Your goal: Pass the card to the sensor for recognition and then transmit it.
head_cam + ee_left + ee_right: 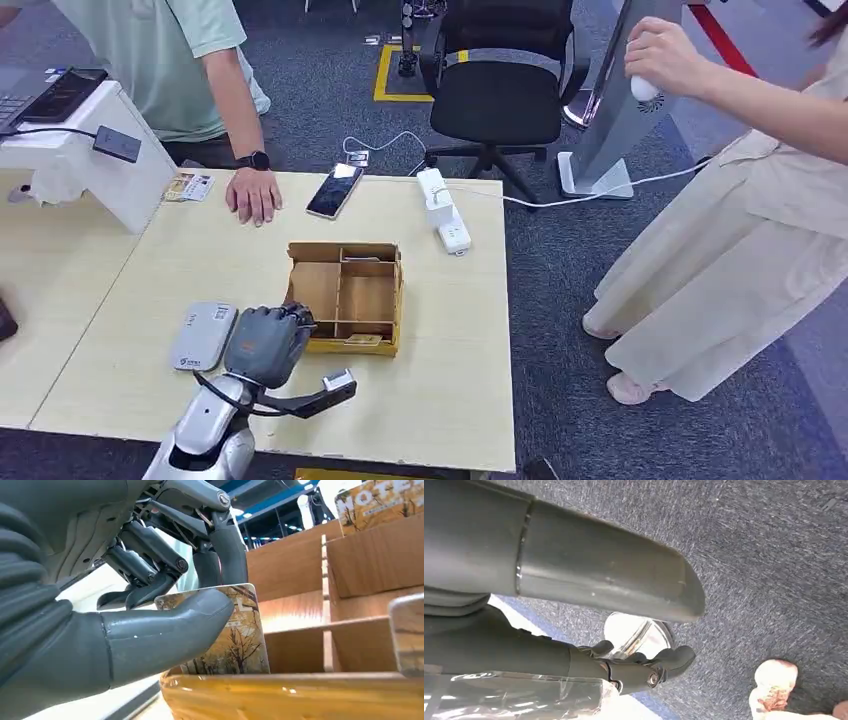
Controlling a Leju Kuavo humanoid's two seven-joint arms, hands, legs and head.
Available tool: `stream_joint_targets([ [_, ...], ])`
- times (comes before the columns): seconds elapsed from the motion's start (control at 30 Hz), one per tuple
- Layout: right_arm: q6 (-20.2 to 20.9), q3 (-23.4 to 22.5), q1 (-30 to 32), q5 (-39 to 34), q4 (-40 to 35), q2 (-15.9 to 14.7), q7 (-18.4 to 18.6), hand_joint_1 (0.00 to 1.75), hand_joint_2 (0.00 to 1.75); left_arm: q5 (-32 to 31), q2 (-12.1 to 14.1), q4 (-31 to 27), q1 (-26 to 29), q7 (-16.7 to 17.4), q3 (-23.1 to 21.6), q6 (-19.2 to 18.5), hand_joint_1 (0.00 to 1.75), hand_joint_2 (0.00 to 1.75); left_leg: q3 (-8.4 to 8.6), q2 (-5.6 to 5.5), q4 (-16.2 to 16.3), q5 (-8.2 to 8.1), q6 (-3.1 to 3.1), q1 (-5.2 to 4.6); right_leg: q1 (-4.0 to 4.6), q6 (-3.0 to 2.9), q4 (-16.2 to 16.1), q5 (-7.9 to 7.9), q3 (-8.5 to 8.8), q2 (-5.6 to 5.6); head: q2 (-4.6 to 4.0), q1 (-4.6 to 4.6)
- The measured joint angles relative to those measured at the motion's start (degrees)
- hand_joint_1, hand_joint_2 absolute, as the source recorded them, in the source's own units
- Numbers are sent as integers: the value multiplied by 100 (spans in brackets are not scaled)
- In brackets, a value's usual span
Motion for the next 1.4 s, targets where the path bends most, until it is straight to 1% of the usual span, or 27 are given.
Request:
stream_joint_targets([
  [0.23,2,87,13,0,0,-31,59,0,0,15,37,-195,-122,7,11,26,175,175,-1,0,0,0,0,0,0,0,0,0,0,-1,0,-2],
  [0.5,4,103,30,0,0,-42,59,0,0,120,57,-483,-376,7,160,4,175,175,-1,-1,0,0,0,0,0,0,0,0,1,-1,0,0],
  [0.83,4,103,34,0,2,-46,59,0,0,155,81,-588,-451,4,242,2,175,175,-1,-1,0,0,0,0,0,0,0,0,1,-1,0,0],
  [1.1,20,105,33,0,2,-48,59,0,0,267,83,-780,-662,-11,442,-33,175,175,0,-1,0,0,0,0,0,0,0,1,1,-1,0,0],
  [1.17,35,114,33,0,0,-48,59,0,0,293,66,-809,-736,18,514,-50,175,175,0,-1,0,0,0,1,0,0,0,0,1,-1,0,-2],
  [1.27,61,140,34,0,0,-48,96,0,0,308,-42,-813,-910,140,665,-68,175,175,-1,-1,0,0,0,1,0,0,0,0,1,-1,0,-2],
  [1.33,98,177,34,0,0,-48,111,0,0,262,-147,-813,-1046,230,776,-59,175,175,-1,-1,1,0,0,0,0,0,0,1,1,-2,0,0],
  [1.4,114,225,34,0,0,-48,116,0,0,87,-282,-813,-1231,322,901,-7,175,175,-1,-1,1,1,0,0,0,1,0,1,1,-2,0,0],
])
